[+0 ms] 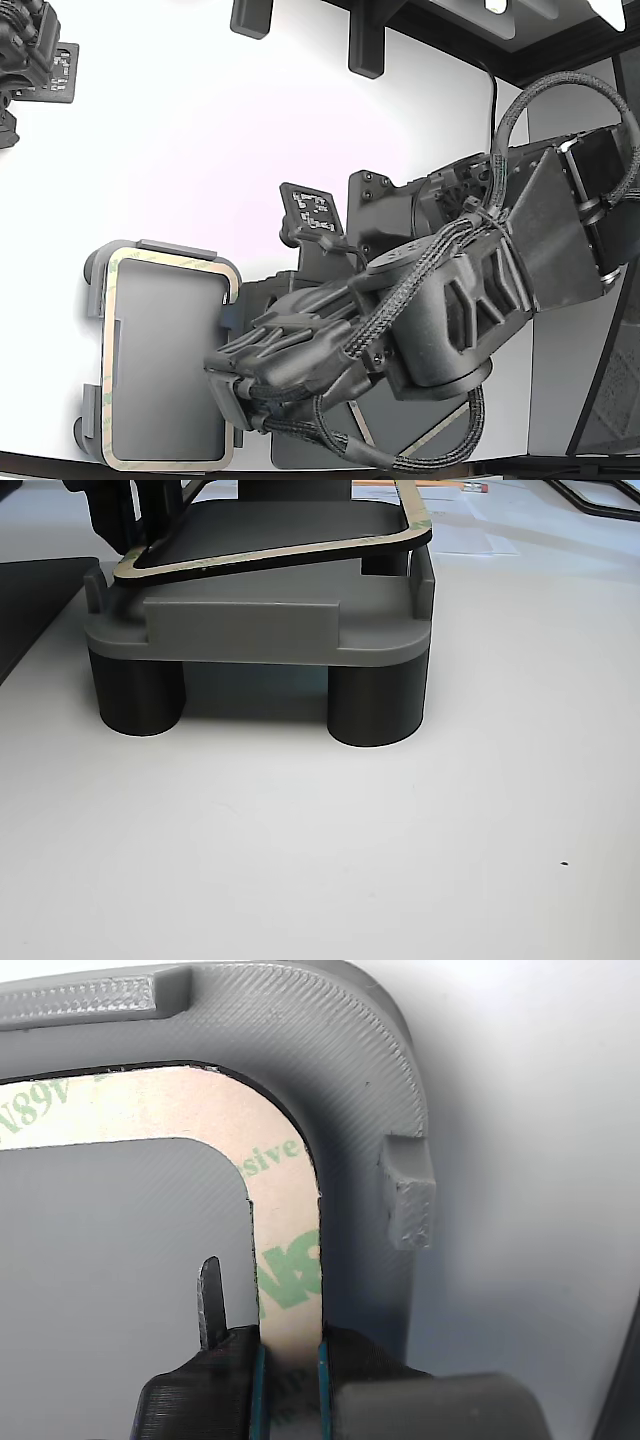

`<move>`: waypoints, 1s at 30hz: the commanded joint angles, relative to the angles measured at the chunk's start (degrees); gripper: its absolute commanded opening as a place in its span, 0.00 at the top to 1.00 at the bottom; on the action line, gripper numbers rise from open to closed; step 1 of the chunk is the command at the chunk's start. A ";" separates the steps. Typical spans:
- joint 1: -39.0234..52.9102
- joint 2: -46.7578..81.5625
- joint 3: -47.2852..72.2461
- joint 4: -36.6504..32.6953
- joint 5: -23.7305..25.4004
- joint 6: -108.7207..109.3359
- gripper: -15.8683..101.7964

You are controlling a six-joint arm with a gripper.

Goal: Move top rectangular frame to the holder.

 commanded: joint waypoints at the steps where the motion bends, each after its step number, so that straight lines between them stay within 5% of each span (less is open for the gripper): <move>1: -0.88 1.32 -0.88 0.53 -0.09 0.09 0.96; 30: -1.41 0.35 -0.26 0.35 -0.97 0.00 0.92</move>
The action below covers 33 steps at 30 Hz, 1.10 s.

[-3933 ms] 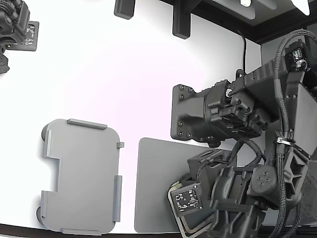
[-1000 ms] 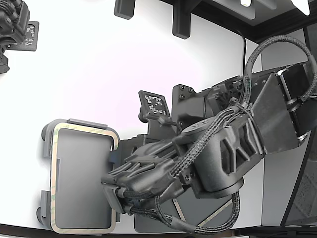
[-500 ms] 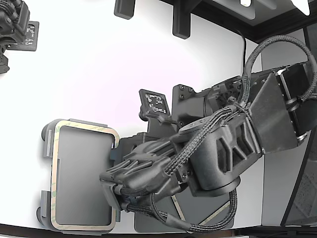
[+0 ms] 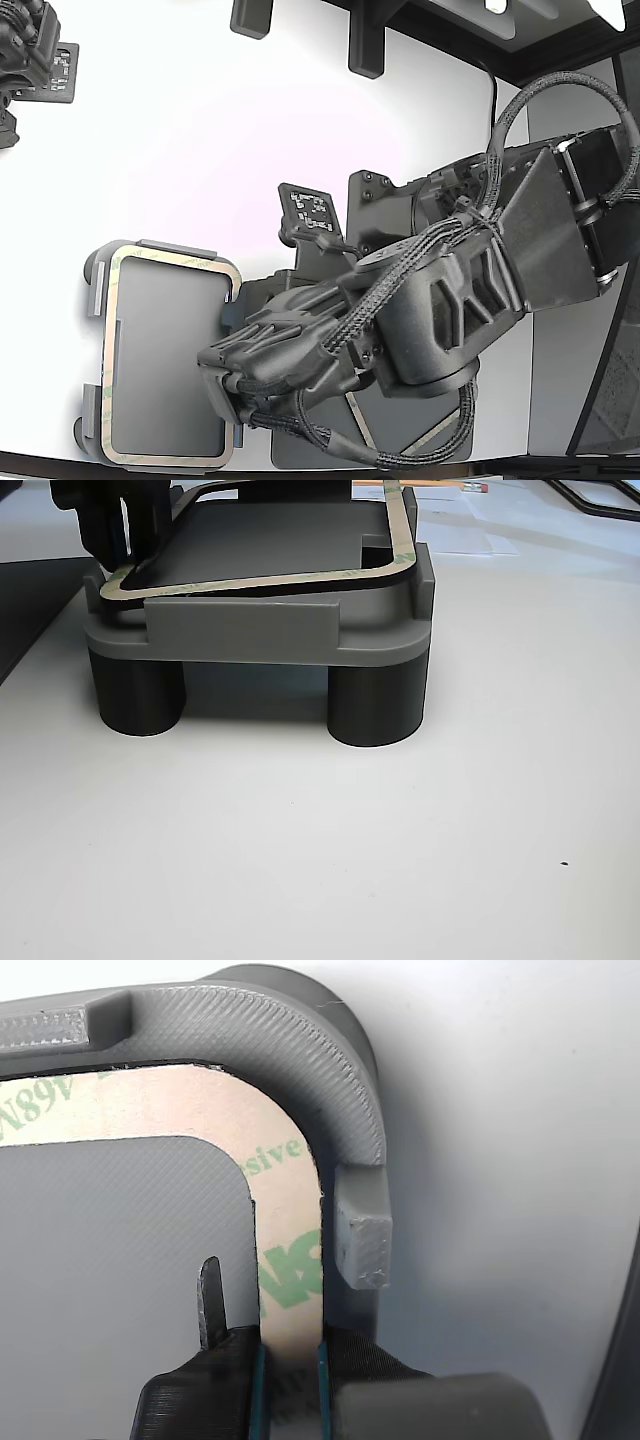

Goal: Move top rectangular frame to the holder.

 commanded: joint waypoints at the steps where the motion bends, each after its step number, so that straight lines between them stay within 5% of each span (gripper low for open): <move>1: -0.88 1.14 -1.32 0.44 0.18 0.00 0.89; 8: -0.88 0.97 -1.32 0.35 0.18 -0.18 0.59; 9: -0.88 0.97 -1.41 0.35 0.18 -0.26 0.45; 10: -0.88 0.88 -1.58 0.26 0.09 -0.35 0.03; 18: -0.35 0.44 -7.12 0.44 3.43 -4.75 0.02; 26: 0.79 10.02 -16.17 0.35 20.04 -34.80 0.02; 33: -7.73 37.53 9.93 -13.97 20.39 -75.06 0.02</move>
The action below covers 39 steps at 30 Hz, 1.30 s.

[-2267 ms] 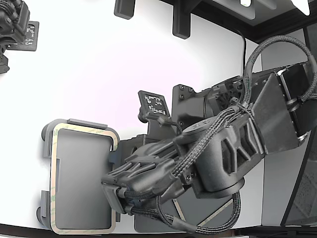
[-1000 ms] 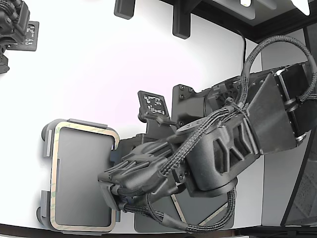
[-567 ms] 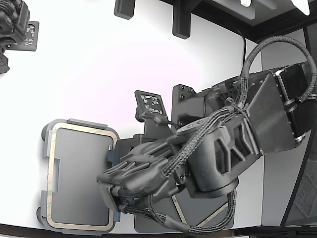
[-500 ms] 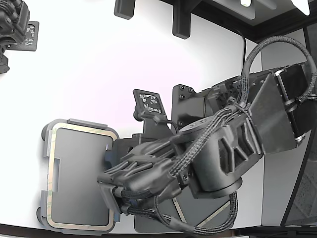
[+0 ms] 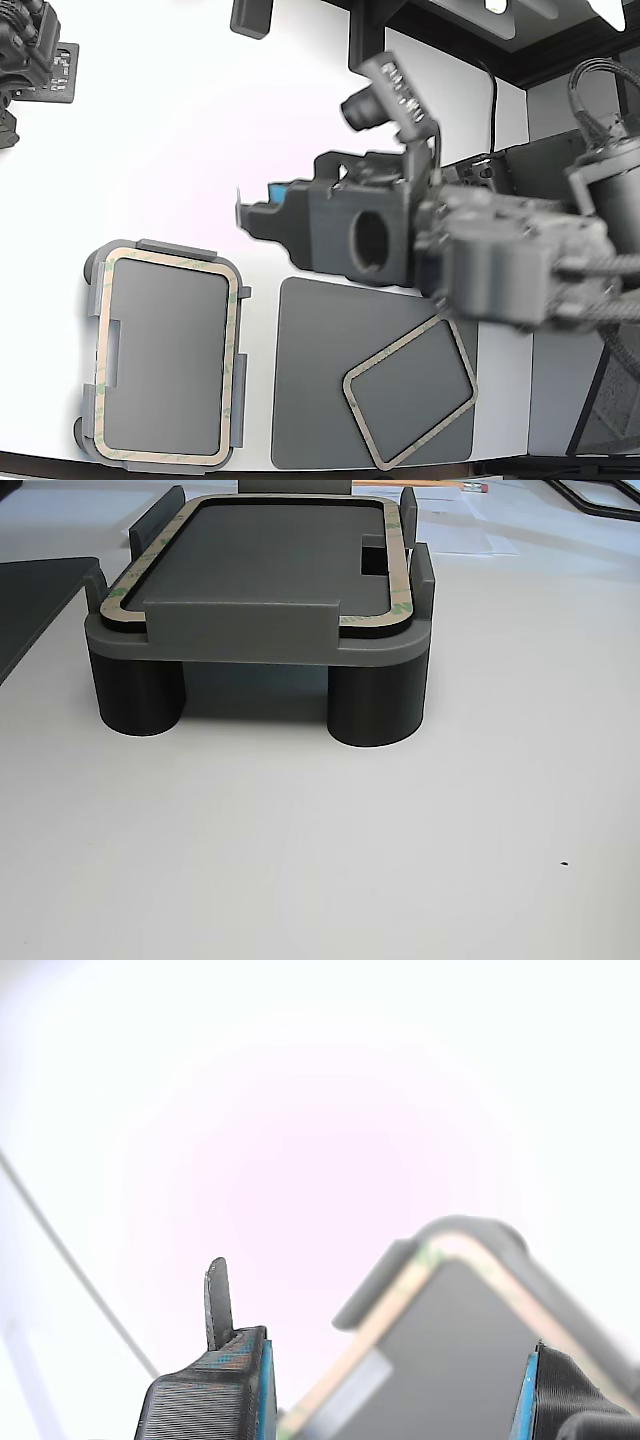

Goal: Move top rectangular frame to the holder.

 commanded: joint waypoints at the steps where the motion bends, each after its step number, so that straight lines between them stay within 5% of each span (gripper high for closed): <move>1: -5.54 20.57 23.12 -9.58 -0.62 -30.59 0.02; 9: -29.79 50.89 50.71 -20.65 -22.68 -63.11 0.02; 19: -29.71 71.28 76.64 -31.38 -26.54 -69.35 0.02; 39: -29.62 71.19 83.32 -31.99 -24.26 -66.62 0.02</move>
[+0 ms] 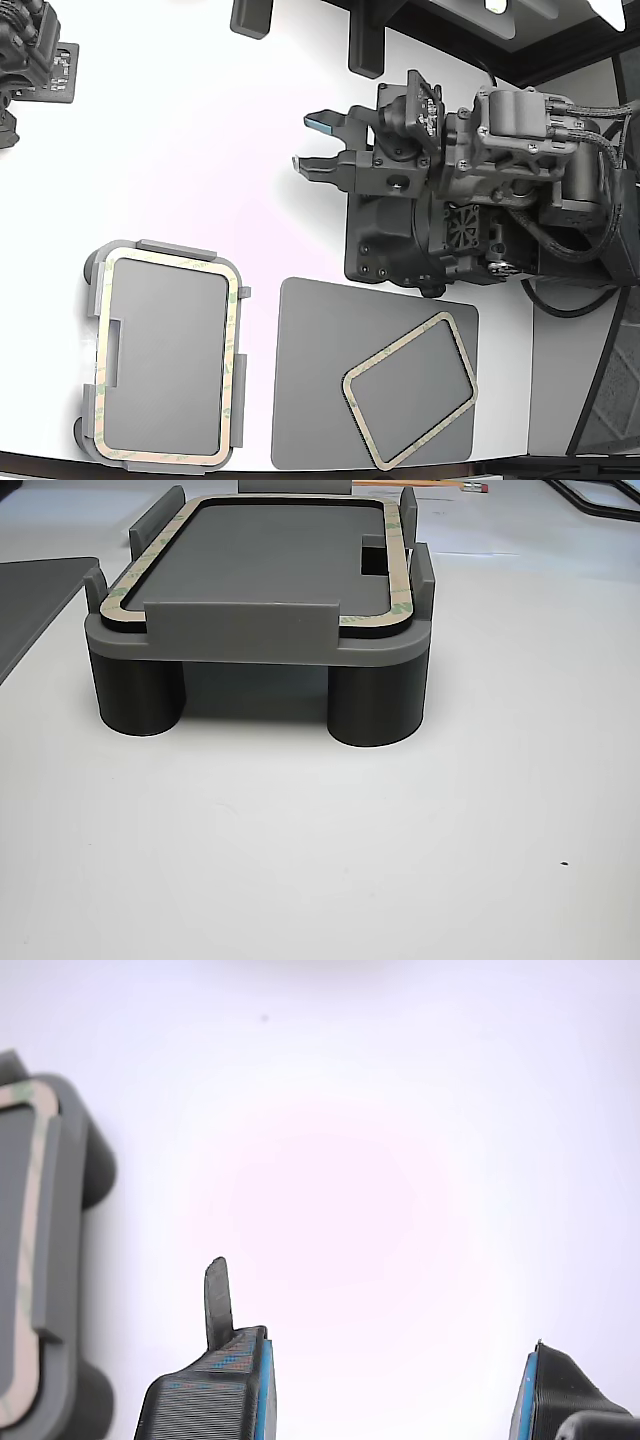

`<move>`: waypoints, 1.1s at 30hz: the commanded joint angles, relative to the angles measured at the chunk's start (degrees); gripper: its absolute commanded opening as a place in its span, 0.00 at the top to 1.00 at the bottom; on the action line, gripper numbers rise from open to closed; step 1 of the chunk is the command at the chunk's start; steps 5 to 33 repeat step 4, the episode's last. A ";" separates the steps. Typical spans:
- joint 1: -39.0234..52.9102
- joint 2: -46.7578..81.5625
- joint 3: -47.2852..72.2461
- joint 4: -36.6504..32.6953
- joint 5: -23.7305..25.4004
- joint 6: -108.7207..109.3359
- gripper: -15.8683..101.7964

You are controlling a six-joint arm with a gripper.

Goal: Move top rectangular frame to the holder.

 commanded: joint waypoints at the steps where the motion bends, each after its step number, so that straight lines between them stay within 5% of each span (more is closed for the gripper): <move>1: -0.70 1.23 -1.23 -0.35 0.09 0.00 0.02; 33: -0.70 1.23 -1.23 -0.35 0.09 0.00 0.02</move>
